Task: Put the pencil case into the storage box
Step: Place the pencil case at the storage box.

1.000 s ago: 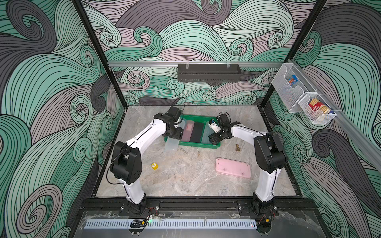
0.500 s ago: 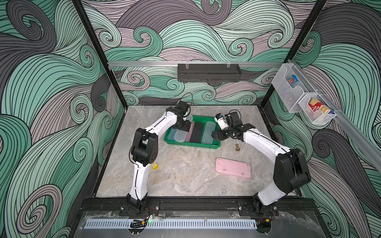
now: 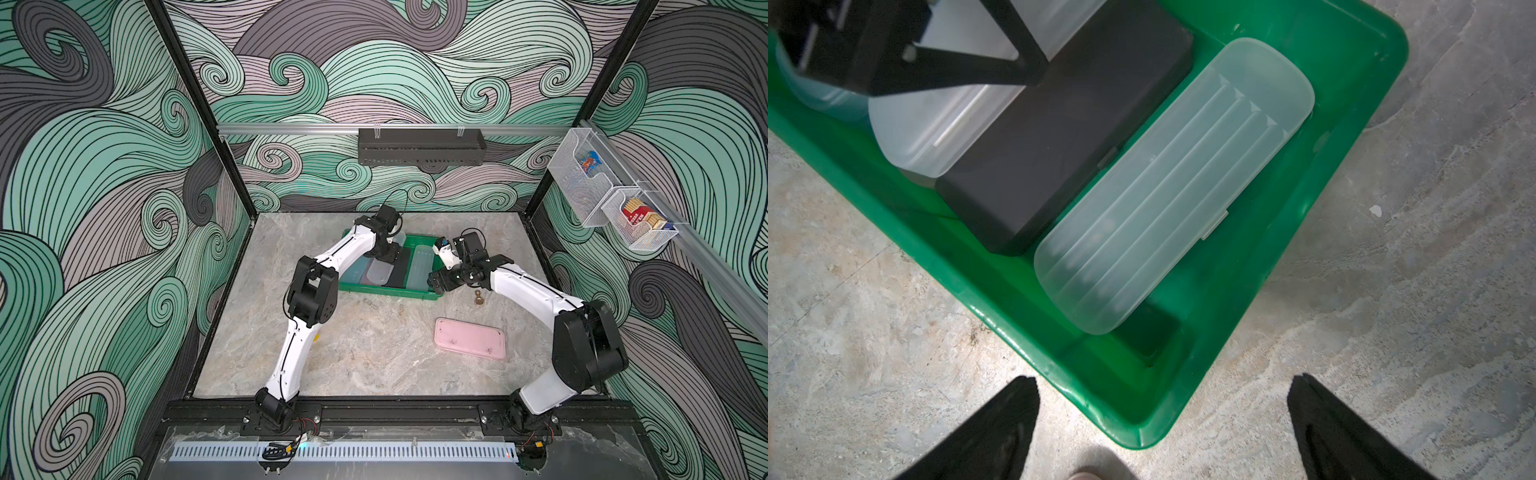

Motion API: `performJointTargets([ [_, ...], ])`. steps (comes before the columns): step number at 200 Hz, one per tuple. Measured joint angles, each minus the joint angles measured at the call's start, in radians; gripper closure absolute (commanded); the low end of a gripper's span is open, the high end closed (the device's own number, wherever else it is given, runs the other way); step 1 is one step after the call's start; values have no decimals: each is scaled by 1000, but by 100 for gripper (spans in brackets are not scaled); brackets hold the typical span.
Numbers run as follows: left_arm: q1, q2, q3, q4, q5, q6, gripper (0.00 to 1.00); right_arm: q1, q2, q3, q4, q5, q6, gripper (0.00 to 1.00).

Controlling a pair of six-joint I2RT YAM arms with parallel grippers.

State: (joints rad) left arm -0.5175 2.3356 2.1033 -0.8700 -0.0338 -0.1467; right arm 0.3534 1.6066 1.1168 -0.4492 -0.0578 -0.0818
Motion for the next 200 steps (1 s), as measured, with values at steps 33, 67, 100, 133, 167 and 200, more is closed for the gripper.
performJointTargets([
  [33,0,0,-3,-6,-37,-8,4,0,0,0,2,-5,0,3],
  [67,2,0,-19,-3,-63,-29,1,0,0,0,5,-6,7,2],
  [100,2,-11,-68,18,-86,-45,1,0,-8,-9,7,-11,14,1],
  [133,2,-59,-145,34,-89,-52,1,0,-42,-31,5,-23,19,1],
  [167,2,-132,-261,58,-88,-69,2,1,-77,-32,6,-32,27,1],
  [200,0,-185,-349,92,-86,-90,6,1,-100,-35,6,-40,42,1],
])
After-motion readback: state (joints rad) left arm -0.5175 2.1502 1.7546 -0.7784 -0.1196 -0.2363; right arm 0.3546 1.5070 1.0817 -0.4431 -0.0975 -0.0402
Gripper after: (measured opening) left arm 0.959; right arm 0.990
